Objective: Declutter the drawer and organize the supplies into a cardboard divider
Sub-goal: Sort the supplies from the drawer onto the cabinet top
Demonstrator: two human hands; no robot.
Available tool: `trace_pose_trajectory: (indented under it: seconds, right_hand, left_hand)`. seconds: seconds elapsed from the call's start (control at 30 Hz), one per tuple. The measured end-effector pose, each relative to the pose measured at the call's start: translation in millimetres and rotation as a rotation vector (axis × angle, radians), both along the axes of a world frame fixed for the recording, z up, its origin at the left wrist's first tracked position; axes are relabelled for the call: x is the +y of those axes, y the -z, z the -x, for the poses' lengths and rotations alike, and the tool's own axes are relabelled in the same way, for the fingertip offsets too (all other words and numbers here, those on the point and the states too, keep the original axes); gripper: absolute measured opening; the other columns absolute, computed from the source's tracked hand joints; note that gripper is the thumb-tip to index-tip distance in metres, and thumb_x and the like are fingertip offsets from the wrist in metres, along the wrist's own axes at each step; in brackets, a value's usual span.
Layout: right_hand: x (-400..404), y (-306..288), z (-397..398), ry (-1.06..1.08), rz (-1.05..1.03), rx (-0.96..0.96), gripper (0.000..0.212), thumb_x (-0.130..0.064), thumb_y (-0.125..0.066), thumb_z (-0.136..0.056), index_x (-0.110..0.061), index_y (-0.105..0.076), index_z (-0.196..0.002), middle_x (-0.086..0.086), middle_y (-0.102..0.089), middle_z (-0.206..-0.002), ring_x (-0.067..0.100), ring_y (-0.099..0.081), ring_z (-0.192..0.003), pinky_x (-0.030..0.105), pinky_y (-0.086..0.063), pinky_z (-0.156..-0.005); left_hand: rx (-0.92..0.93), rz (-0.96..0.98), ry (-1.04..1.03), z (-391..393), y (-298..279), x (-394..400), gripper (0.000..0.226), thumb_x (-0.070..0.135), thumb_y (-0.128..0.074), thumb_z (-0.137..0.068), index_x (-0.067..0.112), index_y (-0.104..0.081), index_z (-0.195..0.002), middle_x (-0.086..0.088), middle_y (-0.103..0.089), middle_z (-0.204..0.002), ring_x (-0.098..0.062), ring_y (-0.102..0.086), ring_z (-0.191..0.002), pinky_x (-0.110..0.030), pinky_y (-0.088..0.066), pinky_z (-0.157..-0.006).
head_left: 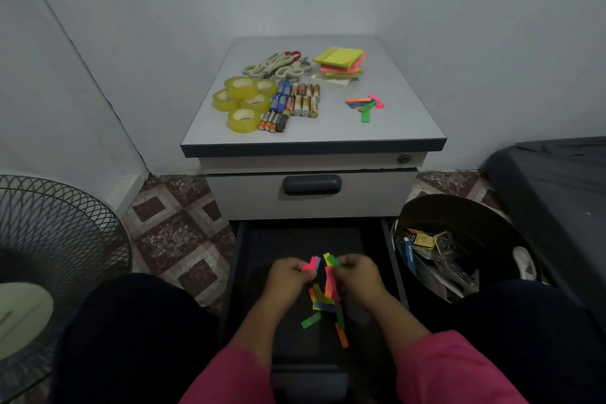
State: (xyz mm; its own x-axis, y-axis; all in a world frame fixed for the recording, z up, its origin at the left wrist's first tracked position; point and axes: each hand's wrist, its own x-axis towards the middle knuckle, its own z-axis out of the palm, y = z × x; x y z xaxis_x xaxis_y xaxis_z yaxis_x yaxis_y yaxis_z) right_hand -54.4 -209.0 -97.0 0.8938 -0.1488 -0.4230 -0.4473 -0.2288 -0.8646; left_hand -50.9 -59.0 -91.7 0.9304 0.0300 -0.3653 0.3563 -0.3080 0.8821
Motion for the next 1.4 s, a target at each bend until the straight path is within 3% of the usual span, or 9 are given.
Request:
trace_pose_trajectory:
  seconds: [0.1, 0.33, 0.43, 0.53, 0.7, 0.9, 1.07, 1.2, 1.4]
  right_hand:
    - [-2.4, -36.5, -4.4, 0.01, -0.098, -0.097, 0.012, 0.001, -0.06, -0.089, -0.007, -0.064, -0.082, 0.006, -0.062, -0.067, 0.009, -0.055, -0.05, 0.016, -0.044, -0.045]
    - [-9.0, -130.4, -9.4, 0.093, -0.044, -0.495, 0.01, -0.012, -0.064, -0.089, -0.014, -0.069, -0.098, -0.002, -0.071, -0.085, 0.009, -0.066, -0.078, 0.022, -0.053, -0.069]
    - [-16.4, -167.1, -19.7, 0.137, 0.096, -0.69, 0.01, -0.025, -0.065, -0.089, -0.024, -0.069, -0.099, -0.008, -0.069, -0.087, 0.001, -0.064, -0.082, 0.016, -0.051, -0.072]
    - [-26.5, -192.9, -48.3, 0.24, 0.139, -0.785, 0.01, -0.027, -0.064, -0.089, -0.021, -0.07, -0.096, -0.008, -0.069, -0.083, 0.005, -0.064, -0.078, 0.017, -0.049, -0.069]
    - [-48.3, -215.5, -100.2, 0.233, 0.297, -0.765, 0.011, -0.029, -0.06, -0.09, -0.023, -0.068, -0.094, -0.013, -0.063, -0.077, 0.0, -0.057, -0.07, 0.01, -0.041, -0.059]
    - [-60.0, -218.5, -146.4, 0.178, 0.369, -0.677, 0.019, -0.024, -0.061, -0.088, -0.016, -0.069, -0.103, -0.005, -0.066, -0.09, 0.009, -0.06, -0.08, 0.023, -0.044, -0.066]
    - [-61.3, -213.9, -156.8, 0.125, 0.42, -0.668, 0.02, -0.023, -0.056, -0.088, -0.016, -0.07, -0.1, 0.001, -0.069, -0.096, 0.017, -0.062, -0.089, 0.031, -0.05, -0.075]
    - [-60.6, -212.1, -153.8, 0.12, 0.507, -0.736, 0.025, -0.022, -0.051, -0.093, -0.014, -0.071, -0.106, 0.001, -0.068, -0.103, 0.015, -0.059, -0.092, 0.025, -0.041, -0.073]
    - [-61.1, -210.7, -152.4, 0.115, 0.533, -0.753, 0.026, -0.025, -0.05, -0.094, -0.016, -0.07, -0.106, -0.001, -0.068, -0.108, 0.014, -0.058, -0.097, 0.026, -0.043, -0.077]
  left_hand:
    - [-0.063, 0.114, -0.051, -0.6, -33.9, -4.3, 0.02, -0.001, -0.069, -0.082, 0.013, -0.064, -0.068, 0.004, -0.061, -0.061, -0.003, -0.053, -0.056, -0.01, -0.04, -0.05]
    - [-0.335, 0.186, 0.014, -6.2, -118.6, -23.6, 0.014, 0.006, -0.062, -0.089, 0.016, -0.067, -0.081, 0.005, -0.065, -0.071, 0.006, -0.055, -0.058, -0.01, -0.041, -0.057]
    - [-0.489, 0.139, 0.027, -19.0, -146.8, -33.8, 0.017, 0.012, -0.061, -0.091, 0.026, -0.065, -0.082, 0.004, -0.068, -0.081, -0.005, -0.061, -0.074, -0.023, -0.048, -0.069]
    - [-0.656, 0.01, 0.023, -39.0, -172.2, -48.3, 0.01, 0.015, -0.059, -0.091, 0.02, -0.067, -0.094, -0.002, -0.067, -0.091, -0.017, -0.061, -0.086, -0.031, -0.048, -0.076]
    - [-0.81, -0.308, -0.004, -78.2, -202.2, -74.3, 0.017, 0.013, -0.049, -0.097, 0.009, -0.064, -0.104, -0.006, -0.06, -0.095, -0.019, -0.053, -0.087, -0.032, -0.042, -0.071]
    - [-0.879, -0.684, 0.009, -120.1, -221.2, -97.0, 0.021, 0.003, -0.045, -0.095, 0.004, -0.056, -0.113, -0.014, -0.057, -0.107, -0.029, -0.052, -0.102, -0.029, -0.031, -0.07]
    - [-0.788, -0.687, 0.003, -139.6, -215.7, -101.4, 0.022, 0.006, -0.042, -0.098, 0.004, -0.055, -0.115, -0.015, -0.055, -0.114, -0.029, -0.048, -0.108, -0.032, -0.037, -0.08]
    - [-0.765, -0.64, -0.008, -141.1, -213.0, -99.5, 0.026, 0.014, -0.045, -0.099, 0.006, -0.054, -0.122, -0.013, -0.052, -0.12, -0.027, -0.044, -0.116, -0.033, -0.038, -0.09]
    - [-0.782, -0.448, -0.017, -141.8, -212.1, -92.7, 0.034, 0.015, -0.046, -0.098, 0.006, -0.054, -0.13, -0.012, -0.056, -0.124, -0.025, -0.047, -0.118, -0.035, -0.041, -0.096]
